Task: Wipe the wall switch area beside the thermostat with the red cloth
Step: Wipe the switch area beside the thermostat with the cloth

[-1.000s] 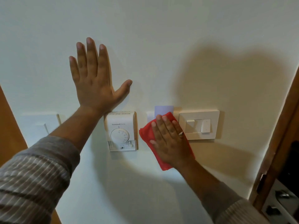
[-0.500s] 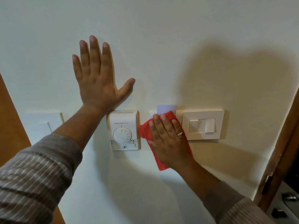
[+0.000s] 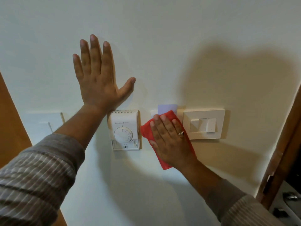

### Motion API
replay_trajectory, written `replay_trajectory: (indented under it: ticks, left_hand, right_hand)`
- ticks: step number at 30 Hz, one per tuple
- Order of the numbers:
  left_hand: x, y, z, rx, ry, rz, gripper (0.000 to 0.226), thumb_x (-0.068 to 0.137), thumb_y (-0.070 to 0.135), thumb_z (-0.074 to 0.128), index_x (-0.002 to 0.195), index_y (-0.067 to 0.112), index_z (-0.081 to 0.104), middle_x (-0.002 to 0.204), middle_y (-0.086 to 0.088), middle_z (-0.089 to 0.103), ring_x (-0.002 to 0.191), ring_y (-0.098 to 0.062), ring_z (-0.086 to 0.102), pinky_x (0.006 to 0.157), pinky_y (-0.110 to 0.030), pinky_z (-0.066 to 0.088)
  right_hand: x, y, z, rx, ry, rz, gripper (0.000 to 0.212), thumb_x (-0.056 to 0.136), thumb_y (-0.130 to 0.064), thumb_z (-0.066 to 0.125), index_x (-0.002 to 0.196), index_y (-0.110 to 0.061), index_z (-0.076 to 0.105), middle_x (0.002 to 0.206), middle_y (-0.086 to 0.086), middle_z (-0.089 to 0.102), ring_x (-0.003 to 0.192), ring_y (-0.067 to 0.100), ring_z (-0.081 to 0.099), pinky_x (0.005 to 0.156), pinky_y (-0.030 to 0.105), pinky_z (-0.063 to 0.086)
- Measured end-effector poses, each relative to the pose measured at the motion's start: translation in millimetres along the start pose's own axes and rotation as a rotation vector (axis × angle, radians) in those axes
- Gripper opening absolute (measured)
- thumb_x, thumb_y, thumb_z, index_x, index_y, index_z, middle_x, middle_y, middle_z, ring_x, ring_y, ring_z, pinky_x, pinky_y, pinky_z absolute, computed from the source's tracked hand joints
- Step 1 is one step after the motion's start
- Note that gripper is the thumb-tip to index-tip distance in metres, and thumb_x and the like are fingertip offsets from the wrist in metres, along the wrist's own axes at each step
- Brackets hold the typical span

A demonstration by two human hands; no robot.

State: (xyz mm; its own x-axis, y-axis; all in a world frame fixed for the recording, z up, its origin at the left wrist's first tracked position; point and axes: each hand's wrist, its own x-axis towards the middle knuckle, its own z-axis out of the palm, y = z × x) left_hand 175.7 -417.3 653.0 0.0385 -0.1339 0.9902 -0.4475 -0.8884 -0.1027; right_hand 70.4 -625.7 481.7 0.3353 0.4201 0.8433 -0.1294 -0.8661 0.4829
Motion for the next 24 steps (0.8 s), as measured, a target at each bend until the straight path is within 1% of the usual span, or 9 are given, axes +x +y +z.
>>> replay_trajectory:
  ticks: [3,5,8,10,12,15,18,21,24]
  left_hand:
    - [-0.4,0.3,-1.4,-0.011,-0.003,0.000,0.100,0.093,0.076,0.040,0.159,0.004,0.022,0.165,-0.031,0.021,0.152,-0.053,0.019,0.123,-0.064,0.011]
    - [-0.4,0.6,-2.4,-0.020,-0.018,-0.001,0.101,0.092,0.076,0.040,0.160,0.004,0.021,0.165,-0.031,0.020,0.152,-0.052,0.017,0.123,-0.064,0.010]
    - [-0.4,0.8,-3.2,-0.022,-0.016,-0.001,0.100,0.093,0.076,0.040,0.160,0.004,0.021,0.165,-0.030,0.020,0.153,-0.052,0.017,0.123,-0.064,0.010]
    - [-0.1,1.7,-3.4,-0.018,-0.018,0.000,0.100,0.093,0.077,0.040,0.160,0.005,0.021,0.166,-0.030,0.020,0.153,-0.051,0.017,0.123,-0.063,0.010]
    - [-0.4,1.3,-3.5,-0.017,-0.020,0.001,0.101,0.092,0.077,0.039,0.160,0.004,0.021,0.166,-0.029,0.020,0.153,-0.051,0.017,0.124,-0.063,0.011]
    - [-0.9,0.0,-2.4,-0.020,-0.019,0.008,0.101,0.092,0.077,0.039,0.160,0.004,0.021,0.166,-0.030,0.020,0.153,-0.051,0.018,0.123,-0.064,0.011]
    - [-0.9,-0.1,-2.2,-0.014,-0.020,0.007,0.101,0.092,0.077,0.038,0.160,0.005,0.020,0.166,-0.030,0.019,0.153,-0.052,0.017,0.123,-0.065,0.011]
    - [-0.5,1.9,-2.1,-0.016,-0.026,0.000,0.102,0.092,0.078,0.038,0.160,0.005,0.018,0.166,-0.030,0.019,0.153,-0.051,0.016,0.123,-0.064,0.010]
    - [0.1,1.8,-2.6,-0.004,-0.023,-0.001,0.101,0.093,0.077,0.038,0.160,0.004,0.020,0.165,-0.030,0.019,0.153,-0.052,0.017,0.123,-0.064,0.010]
  right_hand:
    - [-12.3,23.5,-5.2,0.016,0.002,-0.278,0.063,0.103,-0.032,0.053,0.155,-0.005,0.029,0.162,0.016,0.021,0.150,0.033,0.023,0.124,0.048,0.018]
    - [-15.2,42.0,-8.3,0.067,0.022,-0.323,0.061,0.104,-0.030,0.053,0.153,-0.004,0.029,0.160,0.016,0.024,0.150,0.033,0.025,0.123,0.047,0.021]
    - [-14.2,34.2,-5.3,0.024,0.077,-0.073,0.067,0.103,-0.037,0.053,0.153,-0.002,0.027,0.160,0.019,0.026,0.151,0.034,0.022,0.124,0.049,0.019]
    - [-16.9,15.4,1.2,-0.005,0.050,0.030,0.070,0.104,-0.037,0.048,0.155,0.000,0.019,0.162,0.022,0.019,0.152,0.037,0.015,0.125,0.050,0.013]
    - [-26.8,14.4,5.4,-0.032,0.031,-0.071,0.072,0.102,-0.034,0.052,0.156,0.000,0.017,0.163,0.022,0.015,0.152,0.038,0.013,0.125,0.051,0.010]
    - [-37.6,41.8,1.8,-0.011,0.013,-0.264,0.068,0.103,-0.031,0.052,0.156,-0.003,0.020,0.163,0.018,0.017,0.153,0.034,0.015,0.126,0.048,0.010]
    - [-35.3,41.2,-4.2,-0.001,0.026,-0.141,0.067,0.101,-0.037,0.055,0.152,-0.002,0.027,0.156,0.018,0.029,0.150,0.034,0.021,0.125,0.046,0.014]
    - [-21.4,20.2,-9.6,0.024,-0.004,0.033,0.069,0.104,-0.049,0.037,0.151,-0.002,0.022,0.155,0.018,0.025,0.154,0.033,0.007,0.123,0.047,0.012]
    - [0.3,3.5,-9.0,0.000,-0.027,0.125,0.073,0.105,-0.052,0.027,0.155,0.000,0.013,0.161,0.019,0.016,0.154,0.033,-0.001,0.125,0.048,0.002]
